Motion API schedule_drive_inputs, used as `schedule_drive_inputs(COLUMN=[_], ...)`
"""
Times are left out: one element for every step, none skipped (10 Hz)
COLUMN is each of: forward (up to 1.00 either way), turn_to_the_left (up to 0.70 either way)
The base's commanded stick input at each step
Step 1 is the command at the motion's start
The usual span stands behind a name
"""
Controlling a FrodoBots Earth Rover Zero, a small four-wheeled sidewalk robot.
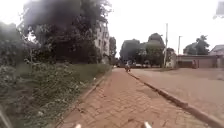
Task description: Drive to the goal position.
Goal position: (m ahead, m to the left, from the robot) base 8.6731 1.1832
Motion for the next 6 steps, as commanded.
schedule_drive_inputs(forward=[0.5, 0.5, 0.5, 0.5, 0.5, 0.5], turn_to_the_left=[0.01, -0.07, -0.17, -0.11, -0.03, 0.06])
